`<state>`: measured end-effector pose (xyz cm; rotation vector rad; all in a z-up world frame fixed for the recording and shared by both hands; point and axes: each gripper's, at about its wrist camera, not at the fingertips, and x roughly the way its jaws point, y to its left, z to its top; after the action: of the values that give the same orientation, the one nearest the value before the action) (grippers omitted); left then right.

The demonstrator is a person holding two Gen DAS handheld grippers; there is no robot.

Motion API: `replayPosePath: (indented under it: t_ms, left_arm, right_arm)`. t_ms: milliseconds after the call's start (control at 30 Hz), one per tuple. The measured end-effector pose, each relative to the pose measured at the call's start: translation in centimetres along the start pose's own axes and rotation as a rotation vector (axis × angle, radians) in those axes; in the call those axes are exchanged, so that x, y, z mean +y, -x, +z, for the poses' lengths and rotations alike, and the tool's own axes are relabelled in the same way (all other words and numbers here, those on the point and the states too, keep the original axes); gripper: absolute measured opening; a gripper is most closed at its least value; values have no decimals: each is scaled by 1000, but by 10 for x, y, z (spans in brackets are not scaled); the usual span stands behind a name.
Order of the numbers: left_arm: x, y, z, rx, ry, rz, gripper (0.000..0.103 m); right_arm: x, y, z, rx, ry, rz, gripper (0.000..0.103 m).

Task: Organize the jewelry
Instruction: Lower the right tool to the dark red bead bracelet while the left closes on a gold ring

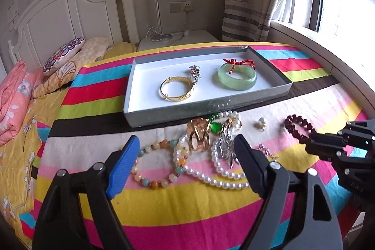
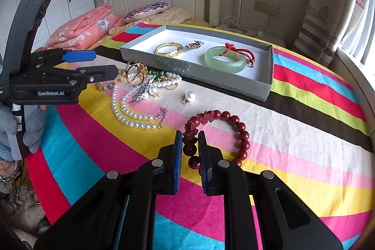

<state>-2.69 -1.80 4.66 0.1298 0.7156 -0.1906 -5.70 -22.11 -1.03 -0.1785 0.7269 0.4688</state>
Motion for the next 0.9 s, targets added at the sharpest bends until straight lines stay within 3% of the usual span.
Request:
replayPosePath:
  t_ms: [100,367,467,900]
  left_arm:
    - [-1,-11,10,23,-5,-15,64]
    - [-5,-29,8,67,-20,-11,61]
    - [-10,-34,6,78,-38,-8,54]
    - [-13,-43,1,90,-59,3,46]
  right_arm:
    - [1,1,0,-2,-1,3,15]
    - [-1,3,-1,-11,-16,18,15]
    - [-1,3,-1,-11,-16,18,15]
    - [-3,3,-1,-11,-21,16,15]
